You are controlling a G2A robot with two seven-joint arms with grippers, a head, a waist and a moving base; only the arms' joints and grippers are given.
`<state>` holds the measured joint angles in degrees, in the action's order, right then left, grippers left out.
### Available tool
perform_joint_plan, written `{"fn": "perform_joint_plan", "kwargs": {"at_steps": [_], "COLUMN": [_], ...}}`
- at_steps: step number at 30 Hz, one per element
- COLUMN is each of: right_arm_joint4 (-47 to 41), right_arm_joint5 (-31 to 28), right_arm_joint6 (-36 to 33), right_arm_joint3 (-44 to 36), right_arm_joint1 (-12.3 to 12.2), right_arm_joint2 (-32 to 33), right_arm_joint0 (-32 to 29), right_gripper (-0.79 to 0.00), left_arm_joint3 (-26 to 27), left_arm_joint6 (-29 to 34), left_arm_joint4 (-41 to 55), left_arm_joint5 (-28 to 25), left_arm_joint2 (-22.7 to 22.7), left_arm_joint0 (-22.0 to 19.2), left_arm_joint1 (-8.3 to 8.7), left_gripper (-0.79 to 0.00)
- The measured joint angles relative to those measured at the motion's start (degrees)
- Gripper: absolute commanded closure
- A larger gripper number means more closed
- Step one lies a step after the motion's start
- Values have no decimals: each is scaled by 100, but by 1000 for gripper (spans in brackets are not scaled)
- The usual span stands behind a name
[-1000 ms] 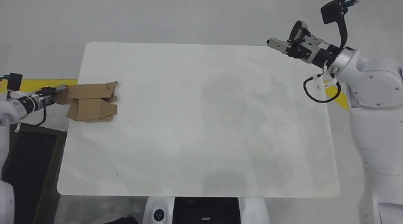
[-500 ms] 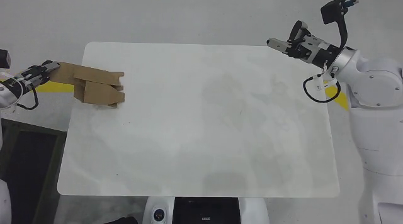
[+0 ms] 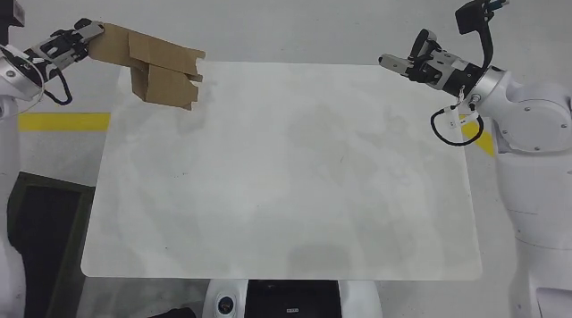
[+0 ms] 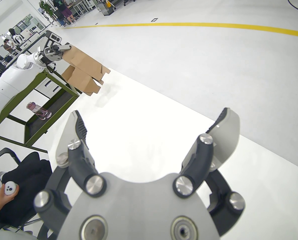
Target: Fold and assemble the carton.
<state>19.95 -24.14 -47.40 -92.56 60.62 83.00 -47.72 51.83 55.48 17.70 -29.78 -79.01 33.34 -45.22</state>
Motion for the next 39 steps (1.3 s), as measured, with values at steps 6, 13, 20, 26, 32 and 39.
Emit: {"fn": "perform_joint_plan", "kwargs": {"at_steps": [6, 13, 20, 26, 32, 39], "right_arm_joint4": [0, 0, 0, 0, -112, -758], "right_arm_joint5": [0, 0, 0, 0, 2, -528], "right_arm_joint6": [0, 0, 0, 0, -123, -1123], "right_arm_joint3": [0, 0, 0, 0, -17, 420], "right_arm_joint1": [0, 0, 0, 0, -17, -33], "right_arm_joint2": [0, 0, 0, 0, -22, -482], "right_arm_joint0": [0, 0, 0, 0, -116, 286], "right_gripper": [-785, -785, -785, -785, -785, -785], "left_arm_joint3": [444, 628, 869, 1082, 1239, 1386], "left_arm_joint6": [-124, 27, 208, 383, 729, 1109], "left_arm_joint4": [-143, -242, -287, -304, -268, -216], "left_arm_joint5": [-27, -140, -276, -461, -706, -804], "left_arm_joint2": [446, 1062, 1854, 2445, 2835, 3118], "left_arm_joint0": [-285, -676, -1023, -1276, -1424, -1510], "left_arm_joint1": [-143, -342, -621, -850, -1003, -1100], "left_gripper": [0, 0, 0, 0, 0, 0]}}
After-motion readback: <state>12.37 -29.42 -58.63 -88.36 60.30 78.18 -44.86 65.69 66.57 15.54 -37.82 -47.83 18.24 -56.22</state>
